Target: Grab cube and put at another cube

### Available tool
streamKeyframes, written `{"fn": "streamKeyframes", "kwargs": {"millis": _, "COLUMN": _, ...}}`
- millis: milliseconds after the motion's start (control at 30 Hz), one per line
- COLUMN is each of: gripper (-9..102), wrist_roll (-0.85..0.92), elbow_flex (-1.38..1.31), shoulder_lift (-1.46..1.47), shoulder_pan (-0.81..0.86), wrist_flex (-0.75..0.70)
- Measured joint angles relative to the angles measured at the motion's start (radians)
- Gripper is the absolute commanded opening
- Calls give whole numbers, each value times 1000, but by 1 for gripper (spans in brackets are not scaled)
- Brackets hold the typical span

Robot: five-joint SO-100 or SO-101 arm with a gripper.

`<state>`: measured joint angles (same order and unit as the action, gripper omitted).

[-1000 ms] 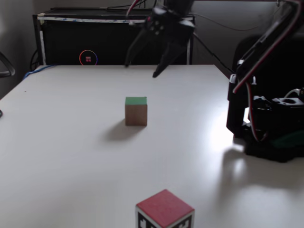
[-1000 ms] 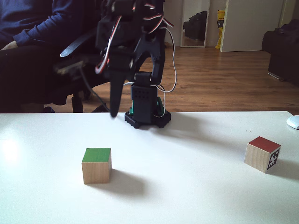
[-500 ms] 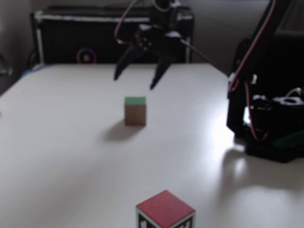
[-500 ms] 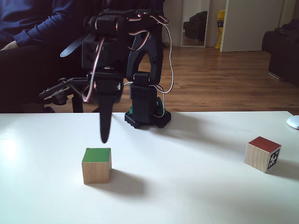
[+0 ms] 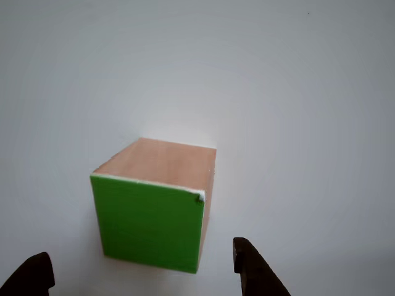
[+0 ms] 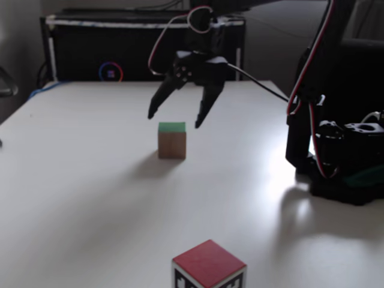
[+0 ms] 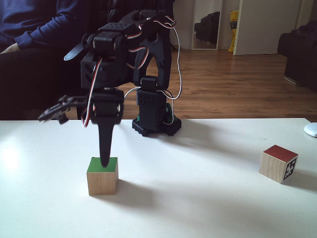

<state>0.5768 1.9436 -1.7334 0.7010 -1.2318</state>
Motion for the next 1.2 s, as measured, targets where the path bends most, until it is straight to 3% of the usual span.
{"fn": "streamKeyframes", "kwargs": {"millis": 400, "gripper": 44, "wrist_roll": -41, "elbow_flex": -181, "shoulder_lift": 272, "shoulder_pan": 8, "wrist_flex": -12}}
{"fn": "streamKeyframes", "kwargs": {"millis": 733, "gripper": 36, "wrist_roll": -48, "elbow_flex": -202, "shoulder_lift": 322, "shoulder_pan": -14, "wrist_flex": -12}}
{"fn": "streamKeyframes", "kwargs": {"millis": 1000, "gripper": 19, "wrist_roll": -48, "elbow_flex": -209, "shoulder_lift": 321, "shoulder_pan": -18, "wrist_flex": -14}}
{"fn": "streamKeyframes", "kwargs": {"millis": 1200, "gripper": 13, "wrist_roll": -54, "elbow_flex": -221, "shoulder_lift": 321, "shoulder_pan": -18, "wrist_flex": -14}}
